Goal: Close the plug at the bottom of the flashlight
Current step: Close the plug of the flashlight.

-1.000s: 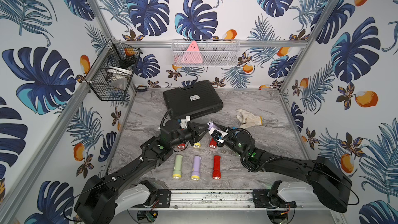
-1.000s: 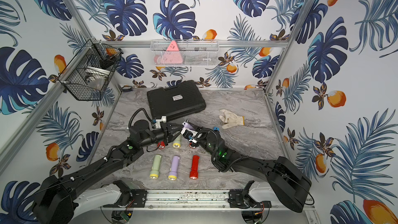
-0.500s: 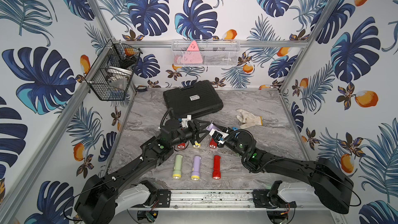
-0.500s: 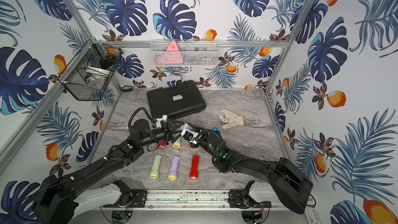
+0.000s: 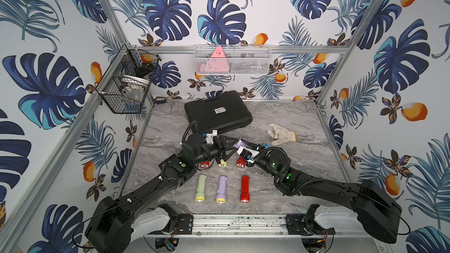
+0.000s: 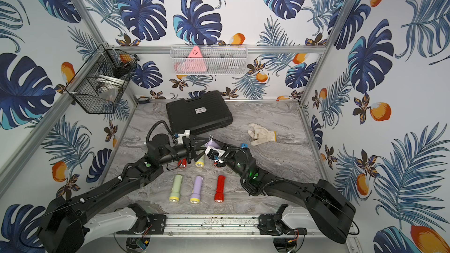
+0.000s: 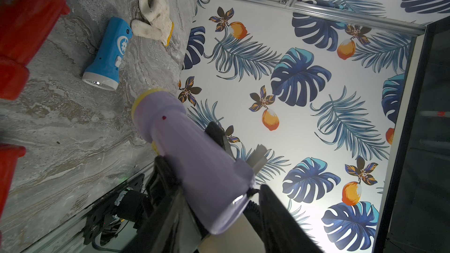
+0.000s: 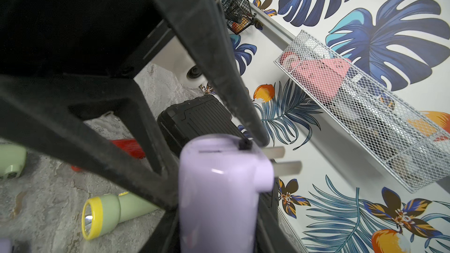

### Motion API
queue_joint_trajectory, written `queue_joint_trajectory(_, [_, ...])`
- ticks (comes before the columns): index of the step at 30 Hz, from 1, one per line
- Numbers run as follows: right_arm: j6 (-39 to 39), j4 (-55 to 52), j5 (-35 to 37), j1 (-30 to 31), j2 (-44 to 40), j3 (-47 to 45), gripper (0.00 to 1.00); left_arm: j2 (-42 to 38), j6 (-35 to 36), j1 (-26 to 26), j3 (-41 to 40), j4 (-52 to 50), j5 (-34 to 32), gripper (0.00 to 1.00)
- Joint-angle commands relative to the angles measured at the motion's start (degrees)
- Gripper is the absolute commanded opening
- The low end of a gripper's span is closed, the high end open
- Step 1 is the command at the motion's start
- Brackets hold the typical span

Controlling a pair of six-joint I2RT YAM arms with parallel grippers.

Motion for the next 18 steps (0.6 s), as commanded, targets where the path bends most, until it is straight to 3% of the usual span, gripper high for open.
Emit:
queue_joint_trajectory(1, [-1.65, 0.92, -4.91, 0.38, -0.07, 0.47, 0.0, 0.3, 0.76, 0.02, 0.46, 3.48, -0.31, 0.52])
queue_joint_trajectory(14, [-1.77, 0.93, -5.43, 0.36, 0.7, 1.35, 0.0, 0.68, 0.45, -0.03, -0.37, 5.03, 0.14, 0.35])
queue_joint_trajectory(18, [-1.78, 1.21, -5.19, 0.32, 0.64, 1.45, 0.0, 1.29, 0.12, -0.03, -0.38, 6.64, 0.36, 0.24])
